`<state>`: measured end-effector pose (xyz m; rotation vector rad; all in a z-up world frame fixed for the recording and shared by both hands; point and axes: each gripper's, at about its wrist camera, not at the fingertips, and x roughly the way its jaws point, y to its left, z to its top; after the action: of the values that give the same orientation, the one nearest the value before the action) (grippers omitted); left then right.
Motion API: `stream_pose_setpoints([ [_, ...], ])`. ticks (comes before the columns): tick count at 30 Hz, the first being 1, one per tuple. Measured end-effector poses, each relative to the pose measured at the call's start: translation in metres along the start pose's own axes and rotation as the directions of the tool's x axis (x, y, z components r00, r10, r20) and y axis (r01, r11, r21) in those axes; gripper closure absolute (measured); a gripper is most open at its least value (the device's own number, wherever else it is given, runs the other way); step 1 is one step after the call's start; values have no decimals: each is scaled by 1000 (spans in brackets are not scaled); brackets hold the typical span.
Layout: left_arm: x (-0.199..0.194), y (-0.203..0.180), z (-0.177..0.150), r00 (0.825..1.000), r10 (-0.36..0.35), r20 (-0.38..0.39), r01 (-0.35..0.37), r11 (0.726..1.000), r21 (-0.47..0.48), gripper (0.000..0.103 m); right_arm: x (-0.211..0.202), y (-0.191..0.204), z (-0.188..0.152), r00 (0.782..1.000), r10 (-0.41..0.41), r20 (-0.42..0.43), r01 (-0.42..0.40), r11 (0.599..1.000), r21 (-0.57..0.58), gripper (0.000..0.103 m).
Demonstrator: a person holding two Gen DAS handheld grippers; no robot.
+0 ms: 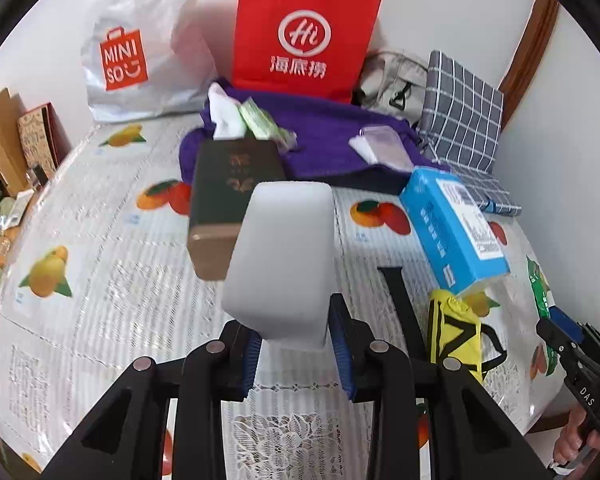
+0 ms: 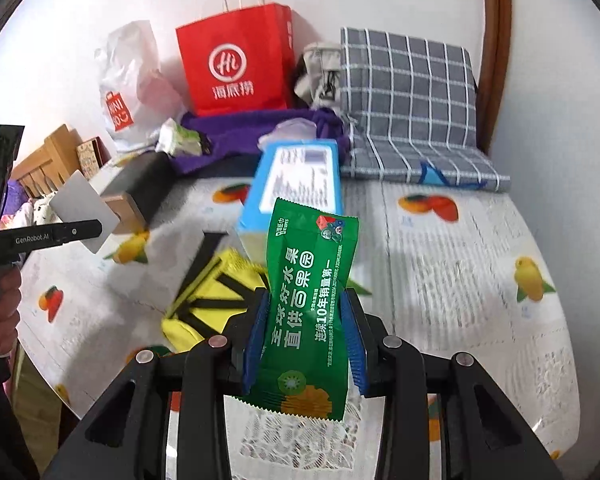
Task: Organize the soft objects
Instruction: 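Carry the white sponge and green packet with both tools toward the purple towel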
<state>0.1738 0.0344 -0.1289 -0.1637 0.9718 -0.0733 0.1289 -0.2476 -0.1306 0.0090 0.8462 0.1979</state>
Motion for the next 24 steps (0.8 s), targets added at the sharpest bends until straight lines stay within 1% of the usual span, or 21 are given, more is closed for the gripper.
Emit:
stream_pose_setpoints([
  [12, -29, 3, 24, 996, 24, 82, -25, 1000, 12, 73, -10, 18, 41, 998, 12, 61, -10, 999, -35, 67],
  [24, -34, 1, 53, 993, 18, 119, -22, 999, 29, 73, -1, 27, 76, 995, 34, 94, -30, 998, -48, 66],
])
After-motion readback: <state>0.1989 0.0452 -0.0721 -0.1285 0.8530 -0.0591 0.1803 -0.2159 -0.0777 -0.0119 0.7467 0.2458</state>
